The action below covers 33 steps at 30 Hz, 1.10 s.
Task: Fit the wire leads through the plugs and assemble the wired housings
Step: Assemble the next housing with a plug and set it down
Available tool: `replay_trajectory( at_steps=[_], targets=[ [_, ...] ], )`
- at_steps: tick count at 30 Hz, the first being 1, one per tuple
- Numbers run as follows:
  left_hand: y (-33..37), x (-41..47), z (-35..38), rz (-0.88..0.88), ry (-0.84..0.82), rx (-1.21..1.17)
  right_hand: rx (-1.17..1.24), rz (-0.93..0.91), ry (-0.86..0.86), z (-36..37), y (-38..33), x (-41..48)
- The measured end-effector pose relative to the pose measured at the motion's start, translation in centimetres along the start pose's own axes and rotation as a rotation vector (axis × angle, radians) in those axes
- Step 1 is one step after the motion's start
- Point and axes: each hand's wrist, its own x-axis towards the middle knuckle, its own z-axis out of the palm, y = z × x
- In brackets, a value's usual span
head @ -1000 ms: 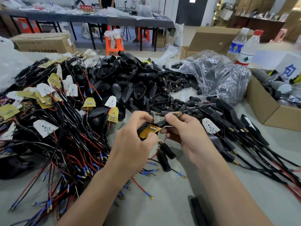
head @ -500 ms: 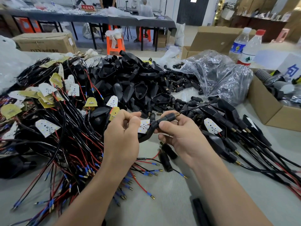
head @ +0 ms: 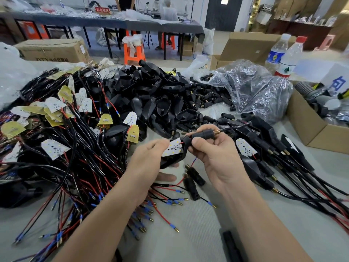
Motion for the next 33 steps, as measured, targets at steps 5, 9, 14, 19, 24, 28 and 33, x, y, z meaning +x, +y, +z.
replay_trajectory(
  at_steps=[5, 9, 14, 19, 24, 28, 33],
  targets=[
    [0.0, 0.2, 0.1, 0.018, 0.069, -0.123, -0.103, 0.041, -0.026, -0.6, -0.3, 0.1],
    [-0.4, 0.5, -0.3, 0.195, 0.139, 0.044, -0.228, 0.029, -0.092, -0.9, -0.5, -0.1],
    [-0.4, -0.2, 0.1, 0.31, 0.146, 0.06, -0.256, -0.015, -0.065, -0.3, 0.0, -0.3],
    [-0.4, -0.4, -0.4, 0.441, 0.313, 0.294, -0.185, -0.054, 0.044, -0.3, 0.5, -0.2],
    [-0.7, 0.0, -0.3, 0.377, 0.262, 0.141, -0.229, -0.074, 0.08, -0.1, 0.9, -0.2],
    [-0.9, 0.3, -0.5, 0.325, 0.227, 0.082, -0.025, -0.02, 0.029, 0.1, 0.8, -0.3],
    [-0.6, 0.4, -0.5, 0.294, 0.109, 0.093, -0.073, 0.052, -0.016, -0.2, 0.2, -0.2]
  ],
)
